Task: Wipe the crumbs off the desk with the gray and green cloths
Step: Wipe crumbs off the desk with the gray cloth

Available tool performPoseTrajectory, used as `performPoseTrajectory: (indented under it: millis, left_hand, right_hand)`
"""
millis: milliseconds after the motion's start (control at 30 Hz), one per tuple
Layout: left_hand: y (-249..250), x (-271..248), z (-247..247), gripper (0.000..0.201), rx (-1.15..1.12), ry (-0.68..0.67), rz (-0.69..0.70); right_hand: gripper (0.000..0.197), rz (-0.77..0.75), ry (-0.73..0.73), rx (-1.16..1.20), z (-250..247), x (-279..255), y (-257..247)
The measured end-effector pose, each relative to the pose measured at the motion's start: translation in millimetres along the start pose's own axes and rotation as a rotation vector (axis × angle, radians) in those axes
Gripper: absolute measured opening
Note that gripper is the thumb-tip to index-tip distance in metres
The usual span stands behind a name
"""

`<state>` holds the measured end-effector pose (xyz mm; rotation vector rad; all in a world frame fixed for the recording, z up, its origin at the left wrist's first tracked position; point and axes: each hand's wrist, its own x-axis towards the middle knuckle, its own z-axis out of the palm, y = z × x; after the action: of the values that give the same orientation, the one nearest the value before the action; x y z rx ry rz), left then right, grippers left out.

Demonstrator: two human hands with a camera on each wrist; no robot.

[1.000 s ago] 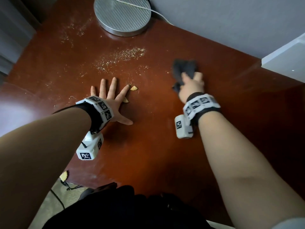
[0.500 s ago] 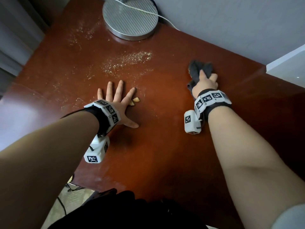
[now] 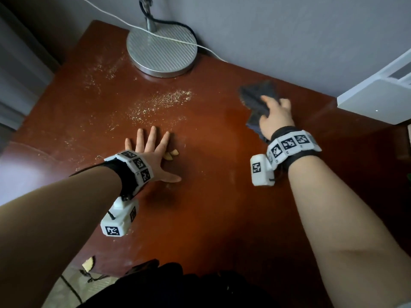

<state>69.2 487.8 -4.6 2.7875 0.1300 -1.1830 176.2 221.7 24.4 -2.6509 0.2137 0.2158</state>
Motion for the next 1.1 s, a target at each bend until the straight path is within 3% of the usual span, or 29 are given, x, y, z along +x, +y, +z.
performPoseTrajectory:
  millis: [67, 167, 267, 400, 600, 767, 900, 1000, 1100]
  left_hand:
    - [6, 5, -16, 0.12, -0.059, 0.031, 0.002]
    - [27, 20, -44, 0.115, -0.037, 0.11, 0.075]
    - [56, 37, -63, 0.111, -0.007, 0.142, 0.155]
    - [74, 61, -69, 0.117, 0.018, 0.114, 0.137]
    - [75, 83, -59, 0.124, 0.158, 0.1, 0.109]
    - [75, 89, -58, 0.125, 0.185, 0.09, 0.089]
    - [77, 89, -59, 0.125, 0.183, 0.069, 0.083]
    - [77, 89, -60, 0.125, 0.181, 0.062, 0.08]
    - [77, 87, -60, 0.125, 0.18, 0.066, 0.079]
  right_hand:
    - [0.053, 0.156, 0.06, -0.074, -12, 10, 26]
    - [0.055, 0.323, -0.072, -0.195, -6, 10, 57]
    - [0.051, 0.301, -0.116, -0.205, 2, 12, 73]
    - [0.058, 0.34, -0.088, -0.235, -15, 40, 87]
    - [0.082, 0.557, -0.104, -0.439, -30, 99, 99]
    - [0.08, 0.456, -0.146, -0.454, -31, 131, 79]
    - [0.057, 0.112, -0.157, -0.318, -5, 116, 33]
    - [0.058, -0.167, -0.301, -0.25, 26, 81, 4]
    - [0.054, -0.175, -0.317, -0.004, 25, 71, 7]
